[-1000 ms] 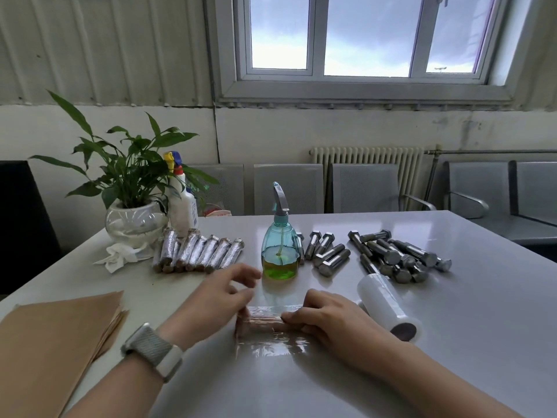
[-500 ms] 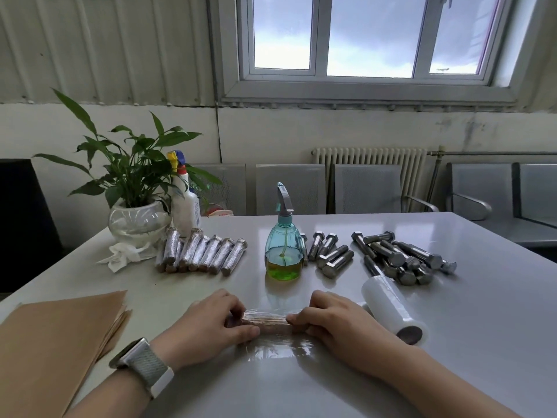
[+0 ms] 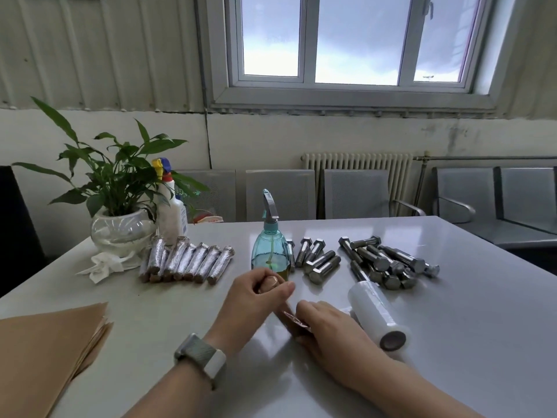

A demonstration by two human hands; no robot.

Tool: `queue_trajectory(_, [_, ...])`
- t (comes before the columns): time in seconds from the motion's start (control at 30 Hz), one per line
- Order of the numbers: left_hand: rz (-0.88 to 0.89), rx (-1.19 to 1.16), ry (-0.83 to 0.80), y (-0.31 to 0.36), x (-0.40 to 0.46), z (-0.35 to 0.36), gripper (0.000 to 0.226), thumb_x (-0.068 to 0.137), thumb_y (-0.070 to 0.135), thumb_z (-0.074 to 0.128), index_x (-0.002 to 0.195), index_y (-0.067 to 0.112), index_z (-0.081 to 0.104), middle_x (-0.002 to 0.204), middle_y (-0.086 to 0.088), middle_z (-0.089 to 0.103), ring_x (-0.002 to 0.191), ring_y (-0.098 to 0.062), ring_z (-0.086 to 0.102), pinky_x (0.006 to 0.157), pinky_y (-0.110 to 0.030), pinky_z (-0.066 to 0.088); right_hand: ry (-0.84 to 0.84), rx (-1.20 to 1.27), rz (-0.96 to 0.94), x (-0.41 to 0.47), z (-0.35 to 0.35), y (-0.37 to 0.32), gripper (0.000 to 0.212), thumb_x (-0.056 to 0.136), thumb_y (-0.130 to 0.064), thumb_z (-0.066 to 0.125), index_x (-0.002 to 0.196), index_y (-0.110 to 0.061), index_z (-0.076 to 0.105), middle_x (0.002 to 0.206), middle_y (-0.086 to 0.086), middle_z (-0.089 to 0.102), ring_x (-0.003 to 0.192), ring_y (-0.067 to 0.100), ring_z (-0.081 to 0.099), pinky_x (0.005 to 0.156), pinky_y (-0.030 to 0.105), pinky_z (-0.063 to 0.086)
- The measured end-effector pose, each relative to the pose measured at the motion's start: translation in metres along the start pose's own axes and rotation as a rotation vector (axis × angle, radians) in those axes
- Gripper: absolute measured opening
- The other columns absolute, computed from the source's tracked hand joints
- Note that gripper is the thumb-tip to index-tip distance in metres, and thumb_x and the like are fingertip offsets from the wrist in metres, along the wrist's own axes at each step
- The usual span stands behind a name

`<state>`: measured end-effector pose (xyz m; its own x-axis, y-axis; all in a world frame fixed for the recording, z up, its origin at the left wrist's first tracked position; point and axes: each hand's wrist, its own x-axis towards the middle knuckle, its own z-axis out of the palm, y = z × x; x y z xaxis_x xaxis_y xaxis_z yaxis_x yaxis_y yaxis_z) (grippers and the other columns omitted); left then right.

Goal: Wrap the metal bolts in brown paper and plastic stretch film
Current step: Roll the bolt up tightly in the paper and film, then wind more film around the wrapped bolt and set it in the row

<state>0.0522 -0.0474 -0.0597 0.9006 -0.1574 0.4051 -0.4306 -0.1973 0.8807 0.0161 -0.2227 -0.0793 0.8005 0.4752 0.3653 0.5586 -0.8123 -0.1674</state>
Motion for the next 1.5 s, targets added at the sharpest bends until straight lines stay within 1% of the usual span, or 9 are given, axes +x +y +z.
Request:
queue_trajectory(0.3, [-0.079, -0.241, 0.278, -0.005, 0.000, 0.050, 0.037, 0.080, 0.013, 0.074, 0.059, 0.015, 0.044, 0.049, 0.010, 0.042, 0.047, -0.006, 0.039, 0.048, -0.017, 0.037, 0.048, -0.131, 0.107, -0.005, 0.005, -0.013, 0.004, 0.087, -0.017, 0.050, 0.090, -0.020, 0.052, 0.090, 0.002, 0.052, 0.079, 0.020, 0.052, 0.068, 0.031, 0.045])
queue_trajectory(0.43, [-0.074, -0.248, 0.215, -0.009, 0.002, 0.057, 0.031, 0.082, 0.012, 0.071, 0.062, -0.004, 0.053, 0.056, 0.003, 0.051, 0.050, -0.007, 0.043, 0.050, -0.018, 0.040, 0.067, -0.428, 0.121, -0.011, 0.009, -0.029, 0.031, 0.067, -0.016, 0.035, 0.064, -0.022, 0.065, 0.060, -0.002, 0.058, 0.050, 0.013, 0.055, 0.038, 0.022, 0.041])
queue_trajectory(0.63, [-0.110, -0.051, 0.048, -0.007, -0.001, 0.066, 0.028, 0.082, 0.012, 0.066, 0.060, -0.004, 0.057, 0.051, 0.003, 0.057, 0.049, -0.007, 0.048, 0.052, -0.019, 0.042, 0.062, -0.646, 0.074, -0.027, -0.009, -0.042, 0.025, 0.058, -0.018, 0.045, 0.050, -0.020, 0.069, 0.050, 0.001, 0.059, 0.042, 0.015, 0.055, 0.037, 0.019, 0.036])
queue_trajectory(0.73, [-0.159, -0.101, 0.023, -0.003, 0.000, 0.064, 0.026, 0.083, 0.005, 0.061, 0.061, -0.003, 0.050, 0.057, -0.006, 0.042, 0.046, -0.009, 0.038, 0.045, -0.024, 0.038, 0.106, -0.492, 0.194, -0.029, -0.054, -0.020, 0.010, 0.076, -0.032, 0.059, 0.074, -0.028, 0.068, 0.069, -0.005, 0.063, 0.064, 0.017, 0.064, 0.049, 0.026, 0.043])
queue_trajectory(0.83, [-0.189, -0.102, -0.005, -0.001, 0.001, 0.065, 0.019, 0.083, 0.004, 0.060, 0.070, -0.010, 0.055, 0.065, -0.009, 0.044, 0.047, -0.008, 0.043, 0.046, -0.016, 0.044, 0.097, -0.330, 0.562, -0.023, -0.083, 0.026, 0.050, 0.083, -0.070, 0.045, 0.109, -0.029, 0.056, 0.110, -0.004, 0.062, 0.099, 0.021, 0.061, 0.070, 0.032, 0.047])
queue_trajectory(0.93, [-0.118, 0.095, -0.002, -0.005, 0.001, 0.064, 0.022, 0.082, 0.012, 0.061, 0.076, -0.009, 0.058, 0.066, -0.005, 0.051, 0.059, -0.012, 0.043, 0.052, -0.019, 0.037, -0.245, 0.050, 0.829, -0.012, -0.082, 0.052, 0.093, 0.073, -0.082, 0.049, 0.137, -0.015, 0.039, 0.132, 0.006, 0.054, 0.104, 0.025, 0.060, 0.073, 0.036, 0.056])
queue_trajectory(1.23, [-0.109, -0.008, -0.158, 0.001, -0.004, 0.066, 0.028, 0.090, 0.034, 0.063, 0.073, 0.012, 0.059, 0.062, 0.006, 0.054, 0.051, -0.004, 0.047, 0.054, -0.019, 0.043, -0.046, 1.155, 1.019, 0.001, -0.100, 0.055, 0.046, 0.072, -0.032, 0.080, 0.105, -0.011, 0.057, 0.090, 0.017, 0.061, 0.066, 0.030, 0.067, 0.077, 0.054, 0.058])
queue_trajectory(1.4, [-0.169, -0.165, -0.219, -0.001, -0.003, 0.062, 0.039, 0.086, 0.038, 0.061, 0.094, 0.001, 0.066, 0.076, -0.014, 0.067, 0.060, -0.016, 0.063, 0.060, -0.027, 0.053, -0.067, 1.234, 0.940, 0.014, -0.107, 0.035, 0.036, 0.079, -0.028, 0.075, 0.105, -0.011, 0.056, 0.083, 0.015, 0.059, 0.067, 0.029, 0.064, 0.088, 0.056, 0.053])
queue_trajectory(1.5, [-0.100, -0.033, -0.277, -0.001, -0.007, 0.058, 0.054, 0.077, 0.063, 0.052, 0.075, 0.012, 0.069, 0.059, -0.010, 0.065, 0.049, -0.016, 0.059, 0.052, -0.020, 0.045, -0.068, 1.290, 0.939, 0.016, -0.108, 0.030, 0.035, 0.080, -0.028, 0.073, 0.105, -0.011, 0.056, 0.083, 0.015, 0.058, 0.068, 0.030, 0.061, 0.081, 0.050, 0.058])
